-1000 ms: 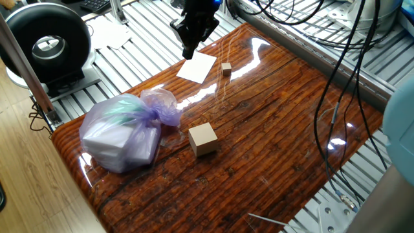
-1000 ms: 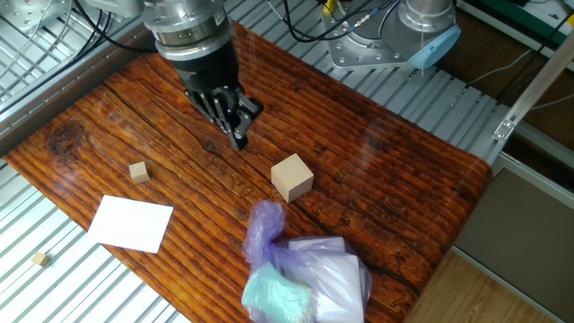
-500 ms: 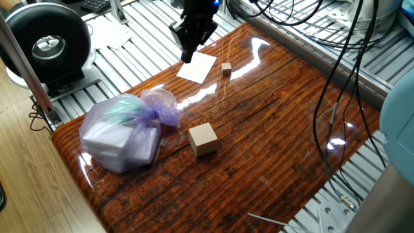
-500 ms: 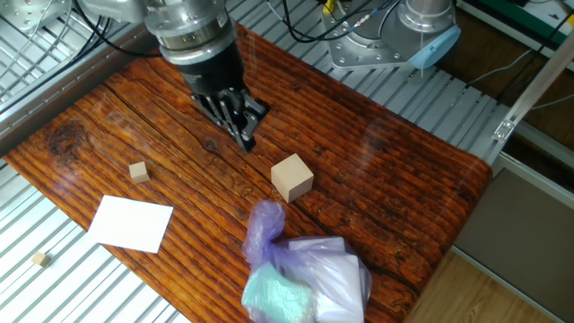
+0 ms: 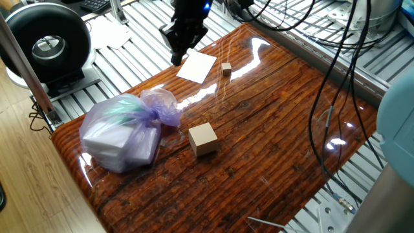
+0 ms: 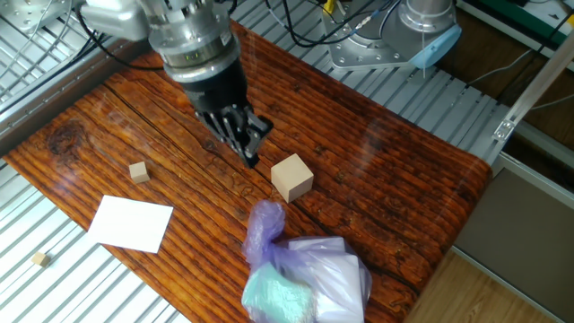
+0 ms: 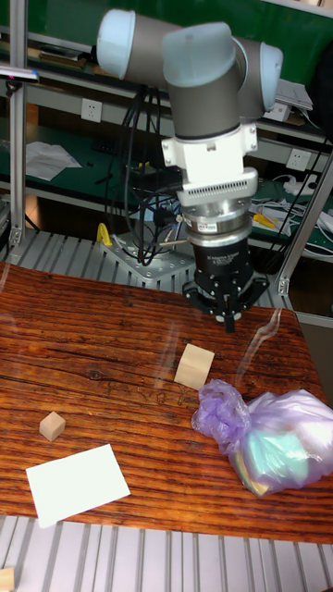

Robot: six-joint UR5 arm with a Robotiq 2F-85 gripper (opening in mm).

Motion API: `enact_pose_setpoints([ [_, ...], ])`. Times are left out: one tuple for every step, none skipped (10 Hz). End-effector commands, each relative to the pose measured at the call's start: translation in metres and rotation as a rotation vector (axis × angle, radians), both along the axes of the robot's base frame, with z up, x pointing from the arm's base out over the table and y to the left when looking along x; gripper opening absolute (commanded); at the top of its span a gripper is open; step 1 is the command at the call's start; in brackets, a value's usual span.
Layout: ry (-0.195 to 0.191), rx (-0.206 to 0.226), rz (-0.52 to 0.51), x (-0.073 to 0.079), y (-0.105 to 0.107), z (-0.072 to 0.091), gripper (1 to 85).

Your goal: Pick up a bag of things

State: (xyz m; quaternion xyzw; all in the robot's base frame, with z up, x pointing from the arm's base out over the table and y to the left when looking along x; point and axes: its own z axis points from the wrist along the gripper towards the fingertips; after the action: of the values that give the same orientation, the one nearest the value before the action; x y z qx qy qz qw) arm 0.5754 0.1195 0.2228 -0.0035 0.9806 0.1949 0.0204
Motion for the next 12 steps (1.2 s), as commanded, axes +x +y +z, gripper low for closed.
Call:
enact_pose_setpoints([
  [-0.033,0.034,-0.022,0.014,0.019,-0.011,1.3],
  [-0.041,0.018,-0.015,0.016,0.018,-0.018,1.3],
  [-0.036,0.015,-0.011,0.014,0.018,-0.019,1.3],
  [-0.031,0.002,-0.004,0.011,0.016,-0.021,1.3],
  [-0.030,0.001,-0.005,0.011,0.016,-0.022,1.3],
  [-0.029,-0.001,-0.008,0.011,0.015,-0.022,1.3],
  [-0.028,-0.001,-0.010,0.011,0.015,-0.022,1.3],
  [-0.034,0.007,-0.007,0.013,0.017,-0.021,1.3],
  [-0.038,0.018,-0.011,0.014,0.020,-0.020,1.3],
  [-0.040,0.019,-0.006,0.014,0.020,-0.020,1.3],
  [-0.034,0.020,-0.004,0.012,0.020,-0.020,1.3],
  [-0.037,0.008,-0.005,0.013,0.018,-0.021,1.3],
])
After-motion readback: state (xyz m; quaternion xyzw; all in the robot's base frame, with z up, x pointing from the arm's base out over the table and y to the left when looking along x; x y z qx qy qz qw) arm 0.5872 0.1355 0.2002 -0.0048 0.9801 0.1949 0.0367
